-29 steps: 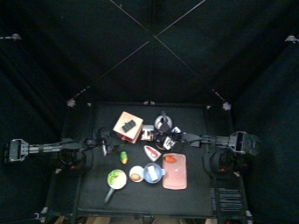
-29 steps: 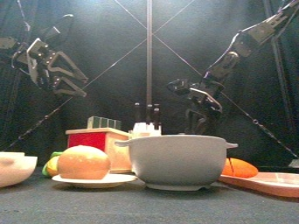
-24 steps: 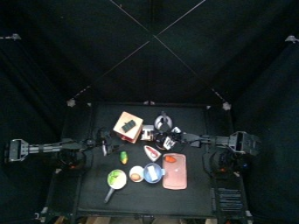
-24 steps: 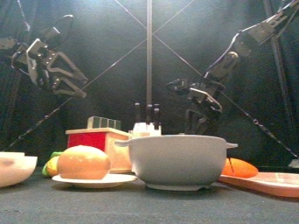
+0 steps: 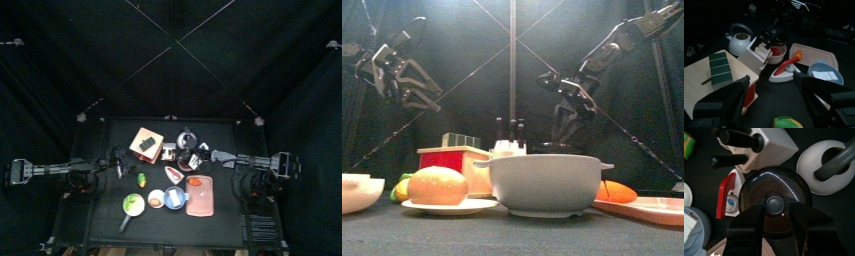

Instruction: Place pot lid to right of pot

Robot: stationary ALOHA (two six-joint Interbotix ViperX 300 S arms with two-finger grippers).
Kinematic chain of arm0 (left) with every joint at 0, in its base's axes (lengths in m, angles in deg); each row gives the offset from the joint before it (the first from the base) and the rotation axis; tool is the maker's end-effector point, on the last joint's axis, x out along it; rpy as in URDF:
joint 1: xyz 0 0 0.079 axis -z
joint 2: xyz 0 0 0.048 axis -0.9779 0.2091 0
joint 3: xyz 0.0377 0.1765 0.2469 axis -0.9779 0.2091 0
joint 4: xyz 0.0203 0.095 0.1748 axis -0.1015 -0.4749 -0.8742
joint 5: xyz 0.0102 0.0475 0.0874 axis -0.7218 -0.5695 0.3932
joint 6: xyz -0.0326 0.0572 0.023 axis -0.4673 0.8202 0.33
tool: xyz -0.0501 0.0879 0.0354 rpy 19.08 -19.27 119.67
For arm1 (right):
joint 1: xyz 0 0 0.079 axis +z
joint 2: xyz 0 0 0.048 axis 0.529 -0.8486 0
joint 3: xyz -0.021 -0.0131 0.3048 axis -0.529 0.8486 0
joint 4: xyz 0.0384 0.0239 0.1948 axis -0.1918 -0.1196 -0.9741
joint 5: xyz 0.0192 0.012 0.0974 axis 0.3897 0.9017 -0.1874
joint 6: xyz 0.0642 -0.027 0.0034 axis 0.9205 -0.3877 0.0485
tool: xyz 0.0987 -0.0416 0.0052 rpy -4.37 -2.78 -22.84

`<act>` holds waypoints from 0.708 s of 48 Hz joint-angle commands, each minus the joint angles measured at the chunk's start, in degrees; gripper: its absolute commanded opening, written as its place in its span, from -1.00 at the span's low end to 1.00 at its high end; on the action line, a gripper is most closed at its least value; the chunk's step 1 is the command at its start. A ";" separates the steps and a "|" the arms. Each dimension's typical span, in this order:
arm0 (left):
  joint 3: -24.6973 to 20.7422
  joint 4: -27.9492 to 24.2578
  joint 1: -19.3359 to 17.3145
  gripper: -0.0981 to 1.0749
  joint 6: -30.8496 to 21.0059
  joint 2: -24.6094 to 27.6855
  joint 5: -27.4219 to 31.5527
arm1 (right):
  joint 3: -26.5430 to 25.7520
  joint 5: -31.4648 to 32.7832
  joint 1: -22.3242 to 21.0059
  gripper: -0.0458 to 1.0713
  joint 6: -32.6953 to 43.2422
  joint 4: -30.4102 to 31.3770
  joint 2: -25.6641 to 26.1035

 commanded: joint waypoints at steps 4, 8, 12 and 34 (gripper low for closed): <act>-0.70 -0.09 -0.09 0.90 0.09 0.09 -0.44 | 1.14 0.44 -0.35 0.10 -0.18 0.18 6.15; -0.70 -0.09 -0.18 0.90 0.09 0.09 -0.44 | 2.99 0.53 -0.79 0.10 -0.09 0.26 8.70; -0.70 -0.09 -0.18 0.90 0.09 0.09 -0.53 | 5.10 0.44 -2.20 0.10 0.00 0.00 10.99; -0.70 -0.18 -0.18 0.90 0.09 0.09 -0.44 | 14.50 -4.75 -11.51 0.10 -0.18 0.44 15.47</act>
